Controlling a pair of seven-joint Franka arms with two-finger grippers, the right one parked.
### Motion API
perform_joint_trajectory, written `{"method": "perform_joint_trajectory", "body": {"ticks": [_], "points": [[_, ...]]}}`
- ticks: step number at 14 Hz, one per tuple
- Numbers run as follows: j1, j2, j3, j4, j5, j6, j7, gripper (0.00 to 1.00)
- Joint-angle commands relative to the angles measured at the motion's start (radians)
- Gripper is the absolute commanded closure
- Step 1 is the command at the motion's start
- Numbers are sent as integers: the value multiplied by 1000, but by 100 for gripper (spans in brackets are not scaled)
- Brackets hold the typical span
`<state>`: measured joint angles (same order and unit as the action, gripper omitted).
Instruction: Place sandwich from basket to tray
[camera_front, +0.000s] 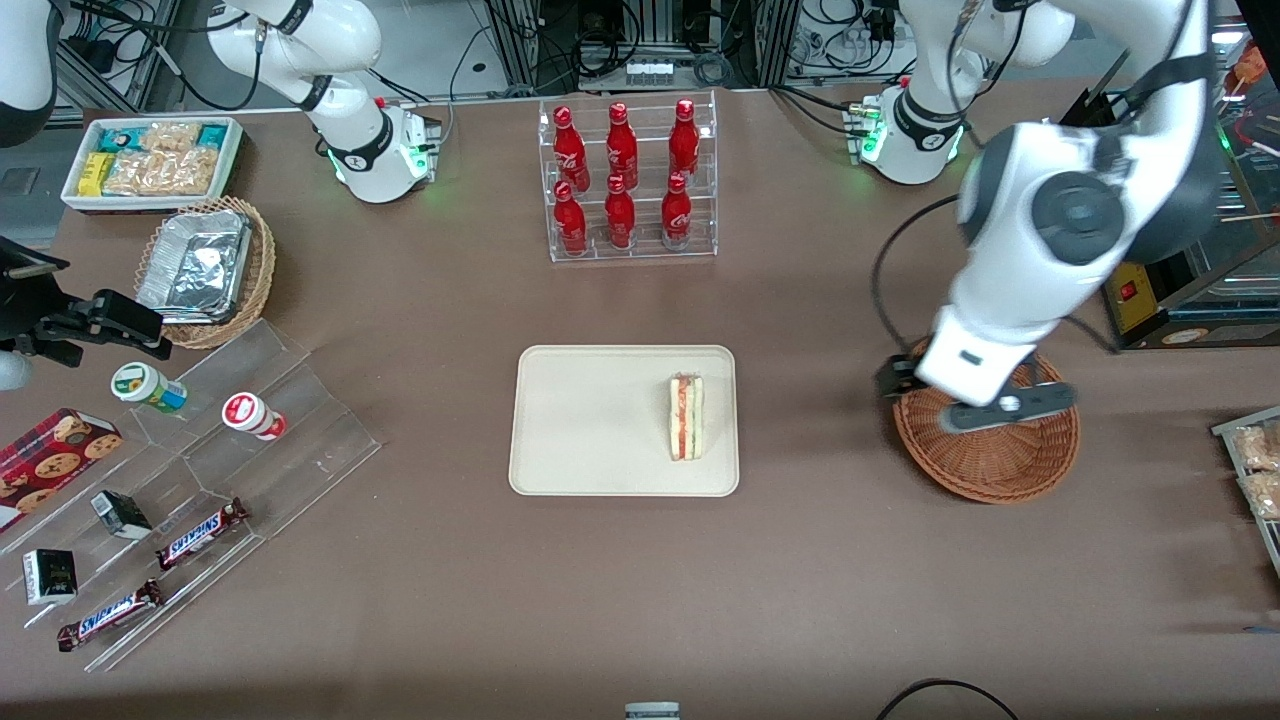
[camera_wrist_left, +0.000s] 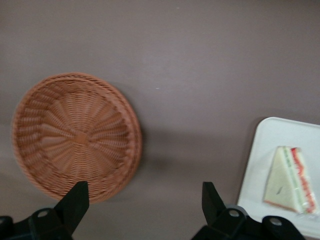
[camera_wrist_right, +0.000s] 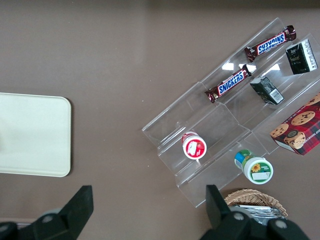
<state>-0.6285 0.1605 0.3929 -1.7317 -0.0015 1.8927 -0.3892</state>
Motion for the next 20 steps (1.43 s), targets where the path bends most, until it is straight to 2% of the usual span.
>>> {"method": "perform_joint_trajectory", "body": {"ticks": [1,8,9,11,12,17,20], "points": [[-10,-90,61,-31,-9,-67,102,0],[-7,-245,87,-20,11,-139,165,0],[78,-263,64,-20,6,-141,183,0],[310,-250,-146,19,3,-188,200,0],[385,-239,-216,33,5,-211,201,0],[482,-236,-330,69,8,-257,208,0],[636,-226,-500,104,31,-331,256,0]]}}
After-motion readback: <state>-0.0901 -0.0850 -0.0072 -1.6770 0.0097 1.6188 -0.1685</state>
